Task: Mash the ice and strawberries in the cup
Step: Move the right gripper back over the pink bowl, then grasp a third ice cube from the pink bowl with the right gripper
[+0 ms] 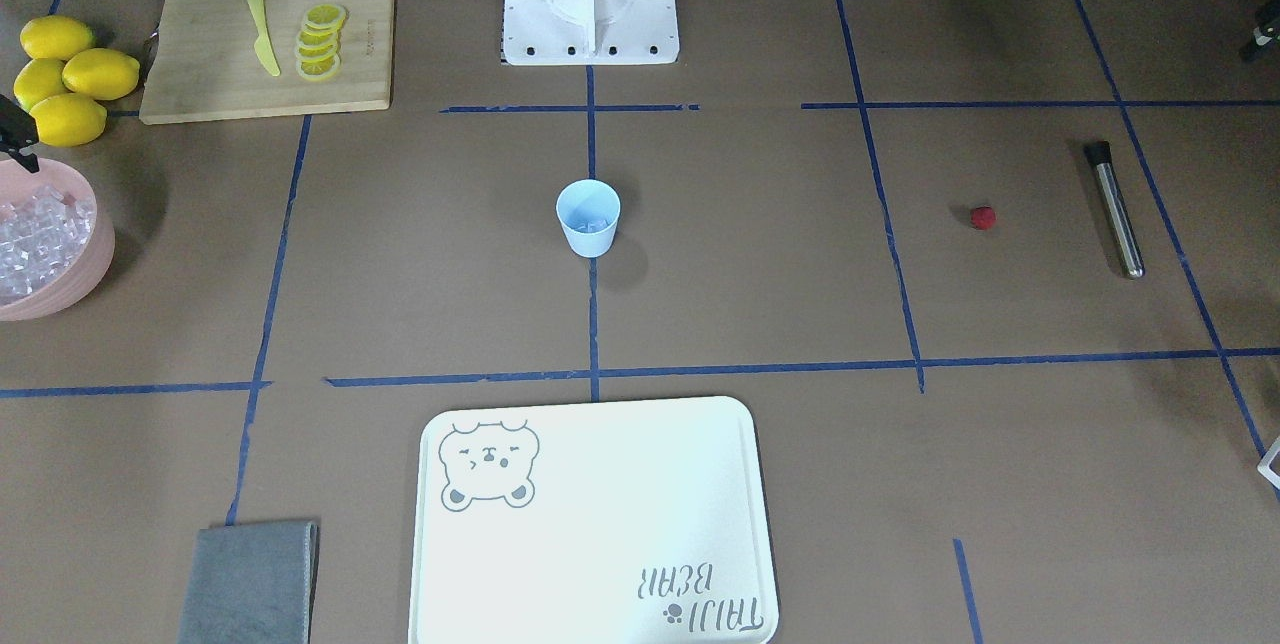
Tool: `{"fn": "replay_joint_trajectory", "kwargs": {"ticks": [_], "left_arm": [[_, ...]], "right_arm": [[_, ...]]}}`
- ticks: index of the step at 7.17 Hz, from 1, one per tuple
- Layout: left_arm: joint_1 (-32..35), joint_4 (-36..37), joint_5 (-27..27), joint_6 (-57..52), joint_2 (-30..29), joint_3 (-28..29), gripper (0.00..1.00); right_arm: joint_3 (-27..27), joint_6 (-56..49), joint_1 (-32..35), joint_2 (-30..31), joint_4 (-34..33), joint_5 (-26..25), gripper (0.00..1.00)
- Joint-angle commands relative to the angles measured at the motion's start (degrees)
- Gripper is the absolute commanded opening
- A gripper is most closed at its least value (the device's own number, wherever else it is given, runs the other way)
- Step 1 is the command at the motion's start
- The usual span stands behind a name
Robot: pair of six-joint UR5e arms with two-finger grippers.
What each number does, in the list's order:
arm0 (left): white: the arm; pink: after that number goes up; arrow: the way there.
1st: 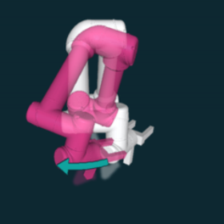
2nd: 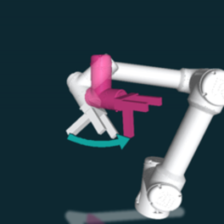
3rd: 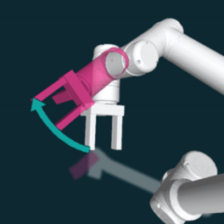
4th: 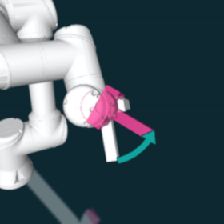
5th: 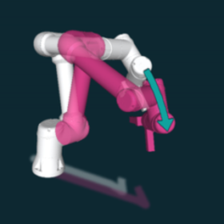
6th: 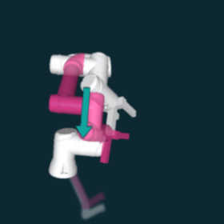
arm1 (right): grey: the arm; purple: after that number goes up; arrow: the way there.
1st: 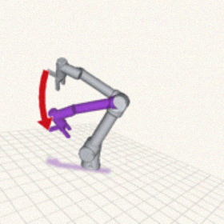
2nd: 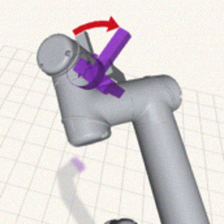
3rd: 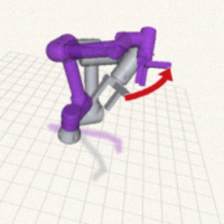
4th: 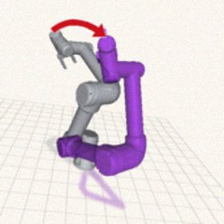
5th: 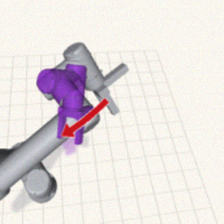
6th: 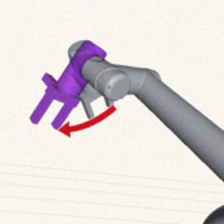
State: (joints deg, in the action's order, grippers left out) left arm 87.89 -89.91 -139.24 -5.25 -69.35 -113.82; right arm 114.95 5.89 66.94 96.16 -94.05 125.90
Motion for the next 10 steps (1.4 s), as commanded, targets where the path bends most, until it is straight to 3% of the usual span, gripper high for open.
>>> {"fn": "replay_joint_trajectory", "kwargs": {"ticks": [1, 2, 10], "left_arm": [[0.0, 0.0, -0.1, 0.0, 0.0, 0.0, 1.0], [0.0, 0.0, -0.1, 0.0, 0.0, -0.1, 1.0], [0.0, 0.0, -0.1, 0.0, 0.0, -0.3, 1.0]], "right_arm": [[-6.8, -0.6, 0.2, -0.5, 7.0, 0.6, 0.99], [-9.0, 0.5, 0.1, -0.7, 10.3, 1.8, 0.99], [-17.0, 0.6, -1.0, -4.8, 11.0, 1.8, 0.93]]}}
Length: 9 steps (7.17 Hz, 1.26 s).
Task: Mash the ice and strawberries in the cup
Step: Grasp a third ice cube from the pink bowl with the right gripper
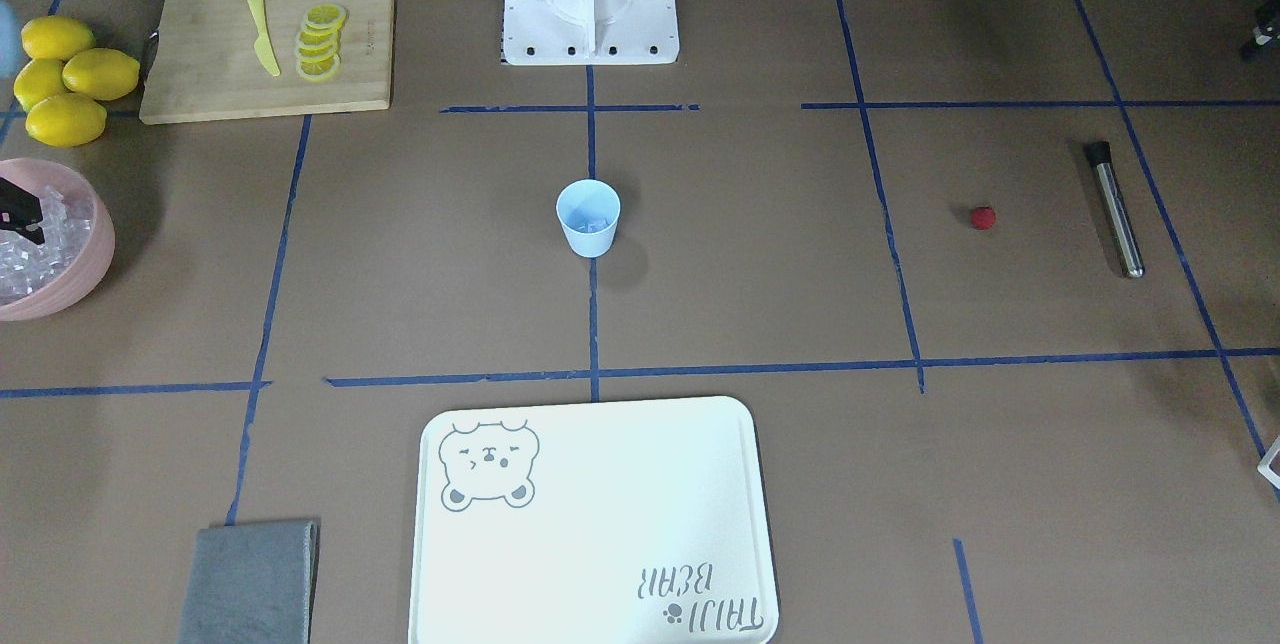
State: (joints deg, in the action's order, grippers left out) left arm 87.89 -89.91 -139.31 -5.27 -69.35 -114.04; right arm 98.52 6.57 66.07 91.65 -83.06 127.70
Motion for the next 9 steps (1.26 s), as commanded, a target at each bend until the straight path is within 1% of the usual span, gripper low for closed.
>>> {"fn": "replay_joint_trajectory", "kwargs": {"ticks": [1, 4, 5, 6, 7, 8, 9], "left_arm": [[0.0, 0.0, 0.0, 0.0, 0.0, -0.1, 1.0], [0.0, 0.0, 0.0, 0.0, 0.0, -0.2, 1.0], [0.0, 0.0, 0.0, 0.0, 0.0, -0.4, 1.0], [0.0, 0.0, 0.0, 0.1, 0.0, -0.5, 1.0], [0.0, 0.0, 0.0, 0.1, 0.0, -0.5, 1.0], [0.0, 0.0, 0.0, 0.1, 0.0, -0.7, 1.0], [0.0, 0.0, 0.0, 0.1, 0.0, -0.7, 1.0]], "right_arm": [[-0.5, 0.0, -0.4, -0.2, 0.0, -0.1, 0.92], [-1.6, 0.0, -1.4, -0.2, 0.0, -0.1, 0.91], [-1.7, 0.1, -1.5, -0.2, 0.0, 0.0, 0.87], [-1.7, 0.1, -1.5, -0.1, 0.0, 0.0, 0.76], [-1.4, 0.0, -1.5, -0.1, 0.0, 0.1, 0.4], [-1.1, -0.1, -1.5, -0.1, 0.0, 0.1, 0.2], [-0.8, -0.8, -1.4, -0.2, 0.1, 0.2, 0.02]]}}
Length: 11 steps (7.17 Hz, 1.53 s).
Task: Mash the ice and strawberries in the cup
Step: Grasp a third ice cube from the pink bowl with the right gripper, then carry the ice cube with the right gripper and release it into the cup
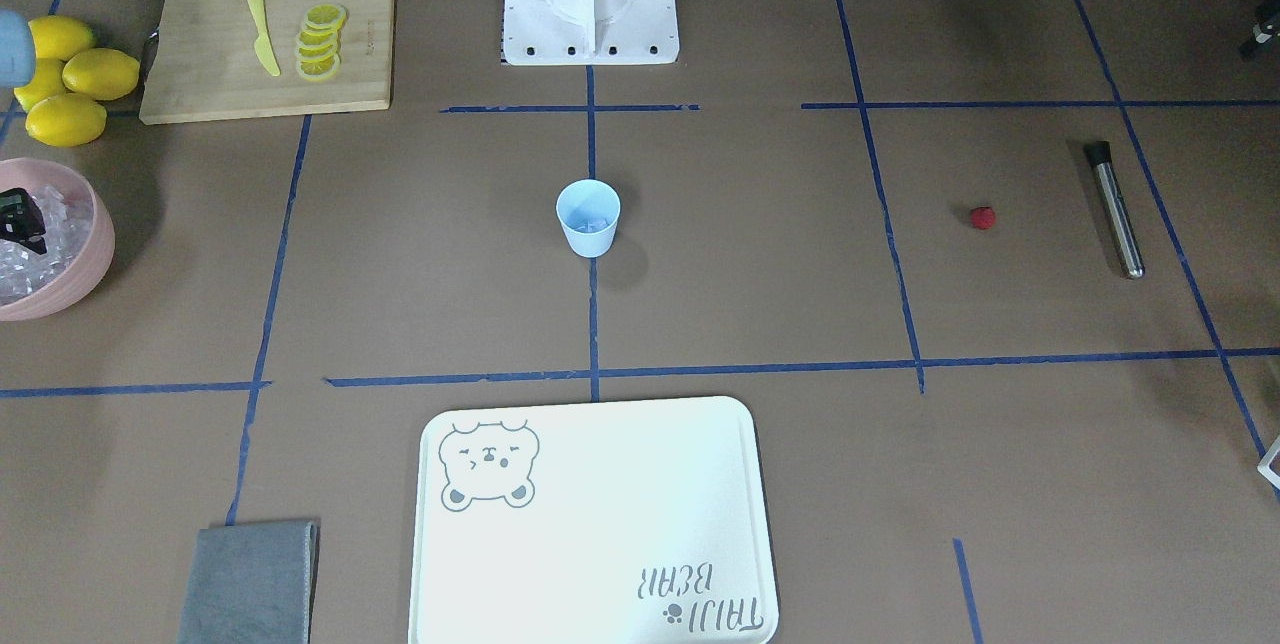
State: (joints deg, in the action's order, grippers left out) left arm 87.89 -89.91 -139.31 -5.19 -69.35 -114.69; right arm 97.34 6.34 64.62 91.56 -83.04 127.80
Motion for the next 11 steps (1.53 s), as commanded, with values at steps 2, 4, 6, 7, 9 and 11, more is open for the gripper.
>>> {"fn": "replay_joint_trajectory", "kwargs": {"ticks": [2, 4, 6, 7, 9, 11], "left_arm": [[0.0, 0.0, 0.0, 0.0, 0.0, -0.1, 1.0], [0.0, 0.1, 0.0, 0.0, 0.0, -0.1, 1.0], [0.0, 0.1, 0.0, 0.0, 0.0, 0.0, 1.0], [0.0, 0.1, 0.0, 0.0, 0.0, 0.1, 1.0], [0.0, 0.1, 0.0, 0.0, 0.0, 0.3, 1.0], [-0.1, 0.1, 0.0, 0.0, 0.0, 0.6, 1.0]], "right_arm": [[2.8, -0.8, 0.2, 0.7, 0.2, -0.1, 0.0], [10.6, 5.6, 0.1, 0.5, -0.5, 1.3, 0.0], [17.4, 23.8, -3.7, -0.8, 0.1, 4.3, 0.0], [19.4, 35.2, -7.8, -4.9, 0.1, 4.0, 0.0], [19.7, 59.6, -18.2, -16.8, 0.0, -1.2, 0.01], [16.6, 77.0, -31.1, -27.4, -0.6, -13.9, 0.02]]}}
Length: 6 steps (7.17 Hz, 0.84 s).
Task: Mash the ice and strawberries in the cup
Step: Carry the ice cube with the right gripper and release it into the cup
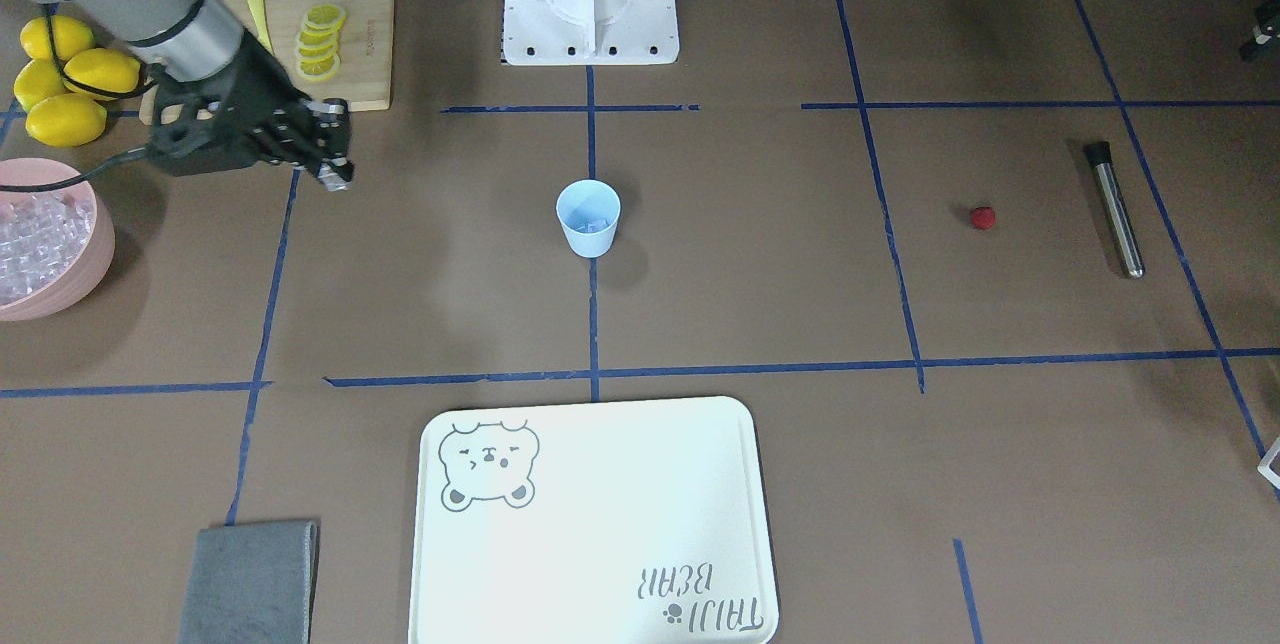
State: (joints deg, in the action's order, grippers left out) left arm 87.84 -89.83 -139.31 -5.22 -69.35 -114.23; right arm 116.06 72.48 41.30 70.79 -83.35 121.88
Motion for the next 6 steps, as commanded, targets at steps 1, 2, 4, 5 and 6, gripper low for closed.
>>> {"fn": "replay_joint_trajectory", "kwargs": {"ticks": [1, 2, 4, 5, 6], "left_arm": [[0.0, 0.0, 0.0, 0.0, 0.0, 0.1, 1.0], [0.0, 0.0, 0.0, 0.0, 0.0, 0.1, 1.0], [0.0, 0.0, 0.0, 0.0, 0.0, -0.1, 1.0], [0.1, 0.0, 0.0, 0.0, 0.0, -0.5, 1.0], [0.1, 0.0, 0.0, 0.0, 0.0, -0.5, 1.0]], "right_arm": [[-6.3, 16.1, -11.8, -12.3, -0.4, -13.8, 0.02], [-12.2, 20.0, -13.8, -17.8, -0.3, -16.0, 0.02], [-15.3, 21.8, -14.6, -20.6, -0.4, -17.9, 0.02], [-15.4, 21.8, -15.0, -20.3, -0.4, -18.0, 0.03], [-15.4, 21.8, -15.0, -20.3, -0.4, -18.0, 0.03]]}}
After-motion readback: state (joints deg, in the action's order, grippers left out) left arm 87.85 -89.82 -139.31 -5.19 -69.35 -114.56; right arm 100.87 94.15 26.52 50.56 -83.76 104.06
